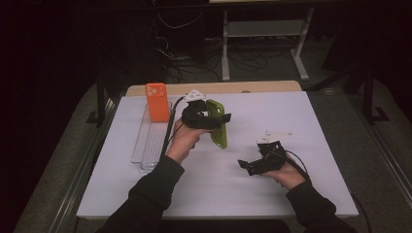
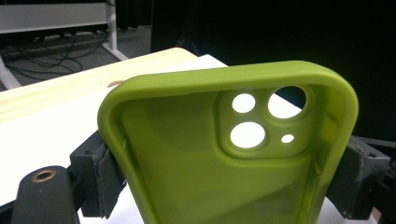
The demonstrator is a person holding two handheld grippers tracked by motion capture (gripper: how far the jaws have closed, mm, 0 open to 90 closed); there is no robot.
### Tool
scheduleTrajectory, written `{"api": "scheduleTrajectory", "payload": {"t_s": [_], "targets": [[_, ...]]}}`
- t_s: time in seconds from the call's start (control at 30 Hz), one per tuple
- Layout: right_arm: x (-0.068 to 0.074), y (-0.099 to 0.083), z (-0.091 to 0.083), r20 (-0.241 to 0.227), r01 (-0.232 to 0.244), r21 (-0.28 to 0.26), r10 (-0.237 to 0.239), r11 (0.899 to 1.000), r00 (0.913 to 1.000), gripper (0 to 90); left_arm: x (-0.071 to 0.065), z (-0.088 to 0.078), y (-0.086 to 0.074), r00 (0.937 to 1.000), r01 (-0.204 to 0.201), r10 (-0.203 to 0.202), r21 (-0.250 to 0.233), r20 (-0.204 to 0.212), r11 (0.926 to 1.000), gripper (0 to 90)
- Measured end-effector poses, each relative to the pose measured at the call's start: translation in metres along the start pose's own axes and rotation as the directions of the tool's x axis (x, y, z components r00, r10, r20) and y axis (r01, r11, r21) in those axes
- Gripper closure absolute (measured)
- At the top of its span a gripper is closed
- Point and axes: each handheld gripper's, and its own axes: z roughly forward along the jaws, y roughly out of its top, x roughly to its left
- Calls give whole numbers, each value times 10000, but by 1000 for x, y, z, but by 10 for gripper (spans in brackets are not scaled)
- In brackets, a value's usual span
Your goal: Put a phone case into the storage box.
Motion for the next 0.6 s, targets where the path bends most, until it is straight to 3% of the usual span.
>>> {"api": "scheduleTrajectory", "payload": {"t_s": [0.23, 0.3, 0.6], "targets": [[0, -15, -8, -94, -104, -94, 103, 9999, 9999, 0, 6, -10, 7, 9998, -57, 55, -111, -188, 9999, 140], [0, -20, -10, -79, 94, 42, -94, 9999, 9999, 0, 7, -13, 9, 9998, -50, 47, -154, -198, 9999, 140], [-2, -40, -21, 27, 62, 323, -63, 9995, 10000, 0, 16, -31, 18, 9980, -246, 229, -279, -589, 9993, 140]]}}
